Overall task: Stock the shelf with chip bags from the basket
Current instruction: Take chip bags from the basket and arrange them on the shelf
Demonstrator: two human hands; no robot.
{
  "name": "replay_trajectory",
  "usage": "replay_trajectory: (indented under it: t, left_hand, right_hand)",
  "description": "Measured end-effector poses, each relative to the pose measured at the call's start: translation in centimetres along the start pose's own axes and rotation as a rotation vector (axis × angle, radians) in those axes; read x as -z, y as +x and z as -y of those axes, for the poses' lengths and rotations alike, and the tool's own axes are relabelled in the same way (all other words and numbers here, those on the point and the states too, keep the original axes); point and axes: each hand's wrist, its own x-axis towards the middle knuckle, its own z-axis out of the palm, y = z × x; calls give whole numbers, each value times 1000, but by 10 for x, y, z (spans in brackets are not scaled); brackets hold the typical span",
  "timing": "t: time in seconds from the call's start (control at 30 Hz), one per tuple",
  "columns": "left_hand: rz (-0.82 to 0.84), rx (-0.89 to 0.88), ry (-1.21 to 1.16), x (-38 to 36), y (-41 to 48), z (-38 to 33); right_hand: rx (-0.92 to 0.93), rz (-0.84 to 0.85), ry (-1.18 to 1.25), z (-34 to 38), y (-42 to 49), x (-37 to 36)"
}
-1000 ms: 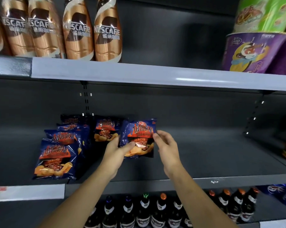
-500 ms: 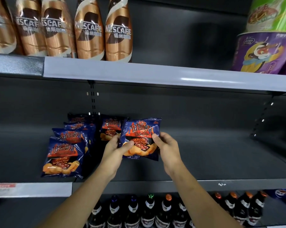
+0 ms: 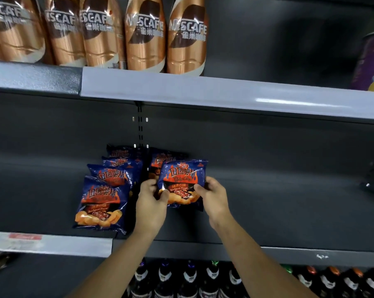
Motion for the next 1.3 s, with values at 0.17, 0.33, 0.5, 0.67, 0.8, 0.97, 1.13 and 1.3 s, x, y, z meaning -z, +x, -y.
replay_trajectory:
  t: [0.17,0.33,0.5,0.67,0.8,0.97,1.13,1.3]
  left_hand:
    - [-5,9,88,4,13,20]
    - [25,22,212,2,29,28]
    - [29,-1,247,0,28,38]
    - [95,-1,232,-4,34,46]
    - [131,4,178,-5,39,46]
    - [127,-33,224,-3,28,36]
    - [44,-218,308,-3,12,21]
    - [143,-170,228,-11,0,8]
  right_hand:
    - [-60,-4,-33,-18,27,-32]
    - [-90,-22,-59,-35,45,-60]
    - [-90,-69,-60,-44,54,-75]
    - [-87,-76,-52,-46,56,-81]
    - [-81,-58,-55,-46,55,-78]
    - [-106,-55,31,-34,50,-67]
    - [-70,-182,113,-10,44,-54]
    - [-18,-182,156,26,35,-28]
